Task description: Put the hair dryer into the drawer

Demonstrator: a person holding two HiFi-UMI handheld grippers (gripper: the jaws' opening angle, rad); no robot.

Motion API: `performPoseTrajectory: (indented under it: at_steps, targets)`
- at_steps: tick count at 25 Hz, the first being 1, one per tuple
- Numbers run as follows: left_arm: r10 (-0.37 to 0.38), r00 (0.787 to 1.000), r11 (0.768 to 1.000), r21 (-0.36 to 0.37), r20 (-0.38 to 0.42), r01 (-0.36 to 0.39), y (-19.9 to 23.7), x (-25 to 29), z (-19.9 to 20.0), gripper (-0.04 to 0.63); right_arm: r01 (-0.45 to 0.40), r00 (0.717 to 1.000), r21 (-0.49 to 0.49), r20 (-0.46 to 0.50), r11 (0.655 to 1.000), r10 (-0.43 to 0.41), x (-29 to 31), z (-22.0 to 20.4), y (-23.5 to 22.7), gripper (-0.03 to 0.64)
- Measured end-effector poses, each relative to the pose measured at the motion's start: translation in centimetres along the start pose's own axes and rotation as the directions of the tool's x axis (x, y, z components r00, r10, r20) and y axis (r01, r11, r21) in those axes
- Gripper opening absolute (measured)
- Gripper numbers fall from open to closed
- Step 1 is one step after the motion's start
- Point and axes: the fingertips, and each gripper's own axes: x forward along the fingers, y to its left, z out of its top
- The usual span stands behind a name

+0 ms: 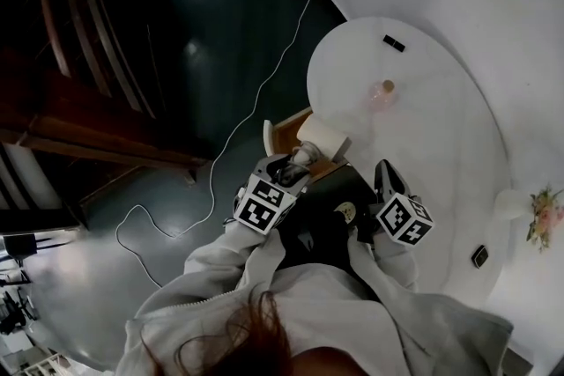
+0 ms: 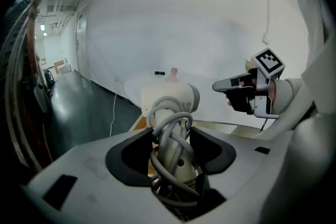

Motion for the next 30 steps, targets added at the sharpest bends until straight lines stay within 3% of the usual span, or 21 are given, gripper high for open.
performPoseTrajectory:
  at_steps: [9,16,24,30]
  targets:
    - [0.053,0.993,0.995,-0.076,-0.109,-0.062,3.4,-1.7,-5.1,0.225,-0.067,0.995,-0.037,-0.079,0.997,0.064,2.8,-1.6,3.0,0.051]
    - [0.023,0.961,0.999,-0.039,-0.275,-0.035,4.0,0.6,-7.9,0.225,-0.065,0.993,-0.032,-0.100,0.997,0.061,3.1,-2.0,2.9,0.051]
    - [-0.021,0.920,1.000,-0.009,-0.392,0.019,4.6,4.8,-8.2,0.225,-0.071,0.992,-0.020,-0.105,0.997,0.069,2.6,-1.8,2.6,0.051]
    - [-0.037,0.909,0.999,-0.041,-0.416,0.021,5.5,7.8,-6.9,0.225,-0.058,0.993,-0.001,-0.100,0.998,0.057,2.0,-1.7,1.7,0.051]
